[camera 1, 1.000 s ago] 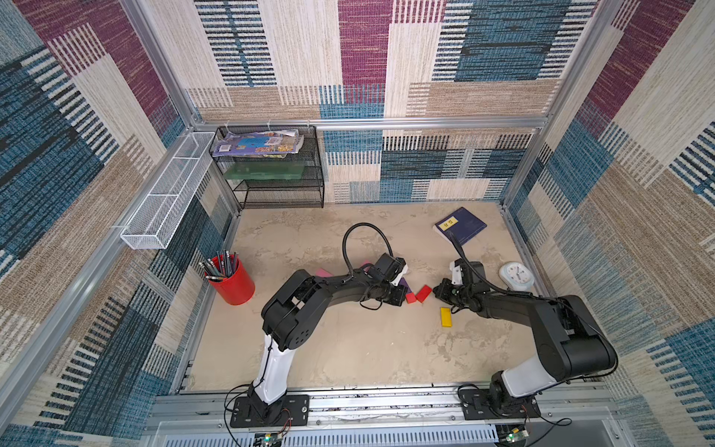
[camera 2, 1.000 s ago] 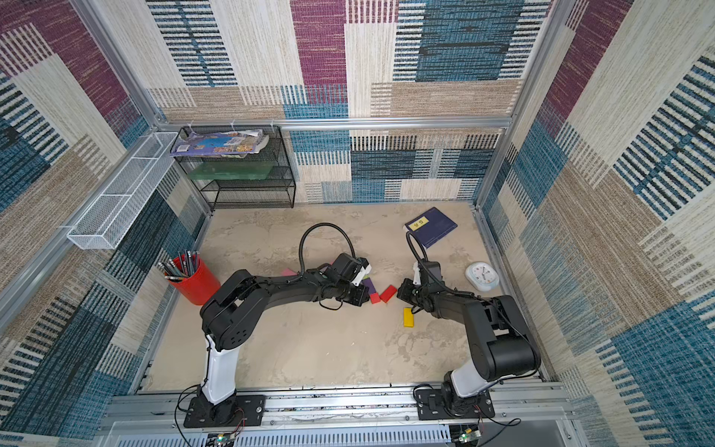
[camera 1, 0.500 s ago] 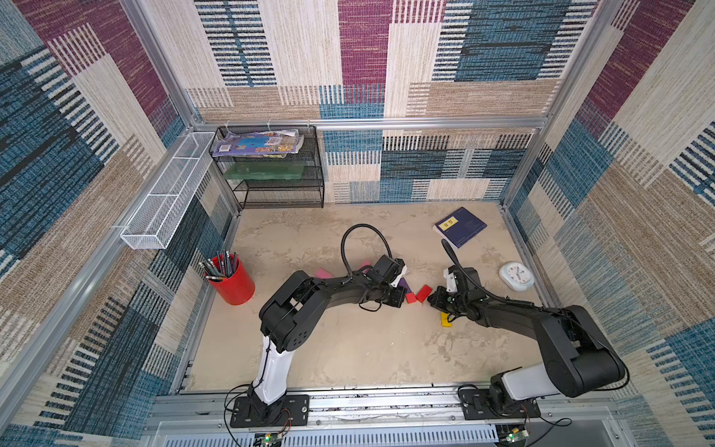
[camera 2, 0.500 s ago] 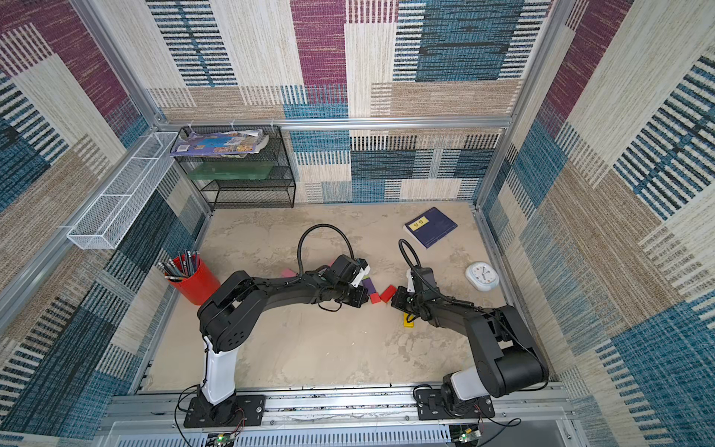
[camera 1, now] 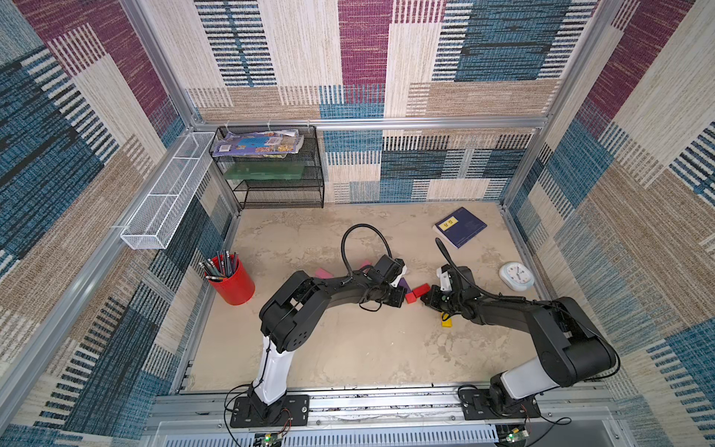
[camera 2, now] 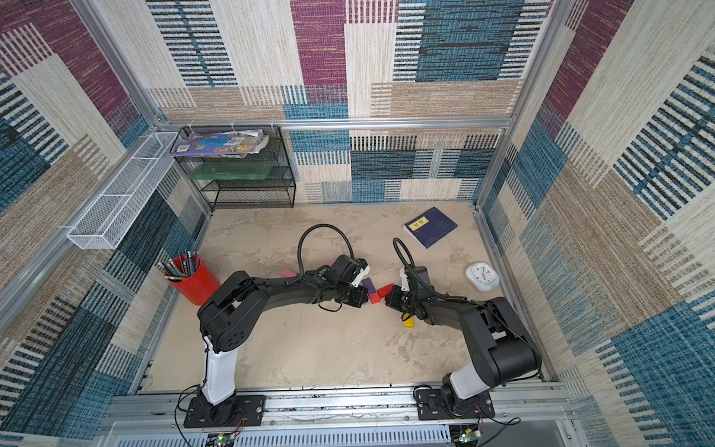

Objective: Assemble the letter v with building blocks
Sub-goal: Assemble the building block at the center of the board.

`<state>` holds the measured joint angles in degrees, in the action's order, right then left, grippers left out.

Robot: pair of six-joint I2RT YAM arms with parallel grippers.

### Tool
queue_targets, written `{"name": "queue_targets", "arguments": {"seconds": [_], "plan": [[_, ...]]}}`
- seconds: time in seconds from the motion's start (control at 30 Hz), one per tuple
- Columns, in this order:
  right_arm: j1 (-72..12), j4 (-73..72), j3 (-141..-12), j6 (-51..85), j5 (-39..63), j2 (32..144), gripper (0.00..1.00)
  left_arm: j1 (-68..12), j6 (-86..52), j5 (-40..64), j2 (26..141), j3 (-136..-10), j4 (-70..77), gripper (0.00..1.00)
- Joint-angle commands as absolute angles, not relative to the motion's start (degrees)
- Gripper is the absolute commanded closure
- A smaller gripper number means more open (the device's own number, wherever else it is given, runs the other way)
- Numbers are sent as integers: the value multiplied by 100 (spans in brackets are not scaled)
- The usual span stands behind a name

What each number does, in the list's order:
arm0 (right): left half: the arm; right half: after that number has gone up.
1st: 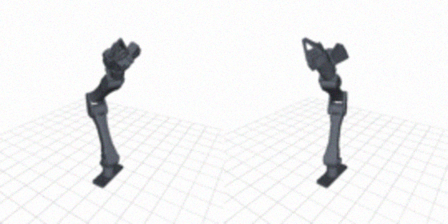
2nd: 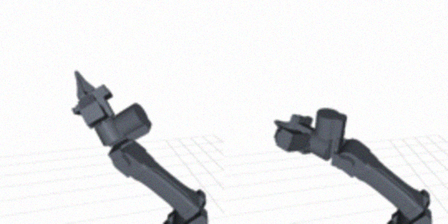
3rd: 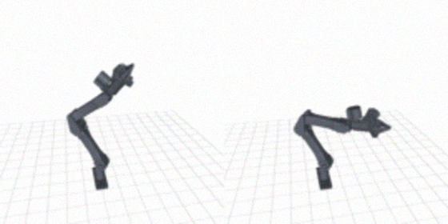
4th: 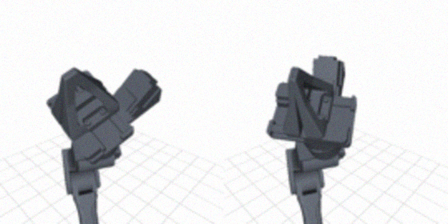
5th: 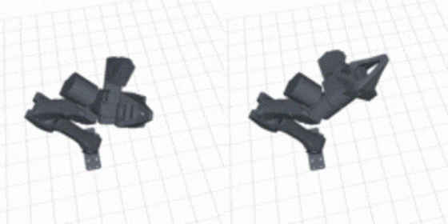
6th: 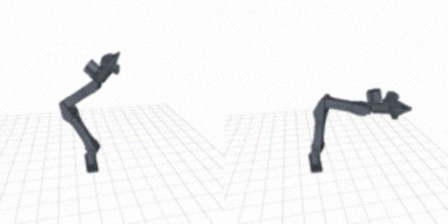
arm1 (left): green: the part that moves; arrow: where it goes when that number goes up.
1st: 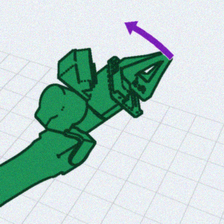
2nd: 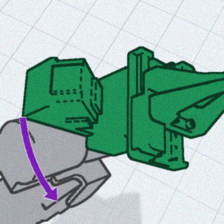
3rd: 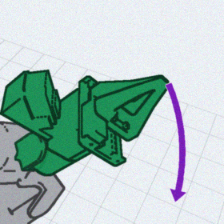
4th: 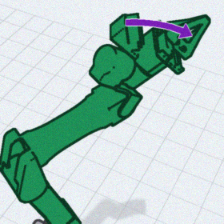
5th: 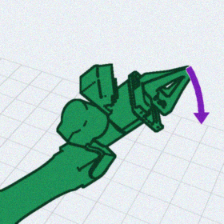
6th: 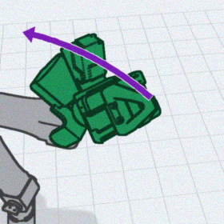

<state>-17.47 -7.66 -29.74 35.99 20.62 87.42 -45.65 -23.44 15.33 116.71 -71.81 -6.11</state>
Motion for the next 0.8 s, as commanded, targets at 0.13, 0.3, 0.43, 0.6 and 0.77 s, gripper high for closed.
{"name": "queue_targets", "arguments": {"seconds": [0.13, 0.3, 0.43, 0.6, 0.77], "plan": [[-1779, -365, -3052, 3537, 1923, 8478, 93, -4553, -2387, 1279, 11778, -7148, -1388, 100], [-1670, 79, -3471, 3247, 1919, 8187, 92, -4553, -2511, 1368, 11660, -6919, -1196, 100], [-1666, 325, -4102, 2945, 1986, 8536, 92, -4555, -2802, 1512, 11511, -6598, -798, 100], [-1686, 299, -4540, 2831, 2129, 9265, 92, -4553, -3221, 1744, 11282, -6085, -15, 100], [-1788, 177, -4671, 2795, 2150, 9740, 92, -4555, -3394, 1776, 11119, -5838, 301, 100]]}}
